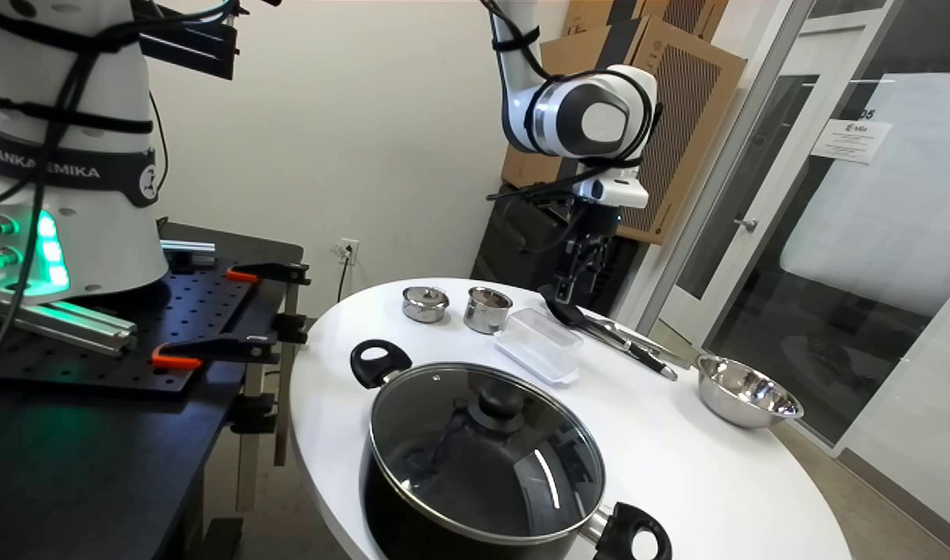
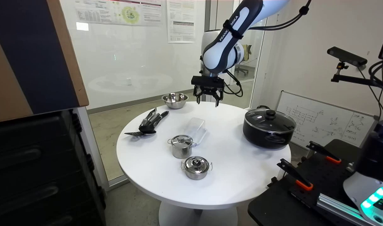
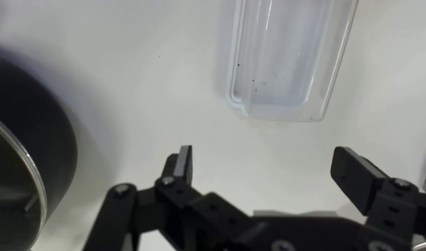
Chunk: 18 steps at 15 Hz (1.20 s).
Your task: Put the clear box on the table
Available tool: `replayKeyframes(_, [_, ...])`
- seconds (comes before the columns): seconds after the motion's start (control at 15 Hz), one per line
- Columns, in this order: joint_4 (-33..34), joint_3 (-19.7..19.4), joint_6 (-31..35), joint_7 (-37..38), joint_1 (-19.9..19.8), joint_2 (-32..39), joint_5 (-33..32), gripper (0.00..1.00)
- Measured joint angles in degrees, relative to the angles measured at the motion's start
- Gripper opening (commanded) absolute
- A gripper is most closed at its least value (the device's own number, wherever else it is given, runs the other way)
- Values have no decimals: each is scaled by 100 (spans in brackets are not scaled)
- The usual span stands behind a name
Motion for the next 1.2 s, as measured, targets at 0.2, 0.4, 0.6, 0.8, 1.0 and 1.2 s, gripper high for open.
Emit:
replayKeyframes(0.2, [1,-65,1,0,53,1,18,100])
replayKeyframes(0.4, [230,-135,-10,-15,123,86,64,100])
replayKeyframes(0.6, [782,-140,-174,-172,190,335,96,100])
replayKeyframes(0.8, [1440,-136,-602,-411,291,711,154,100])
replayKeyframes(1.0, [1942,-136,-1027,-546,427,1062,157,100])
replayKeyframes(1.2, [2168,-140,-1219,-571,569,1275,157,100])
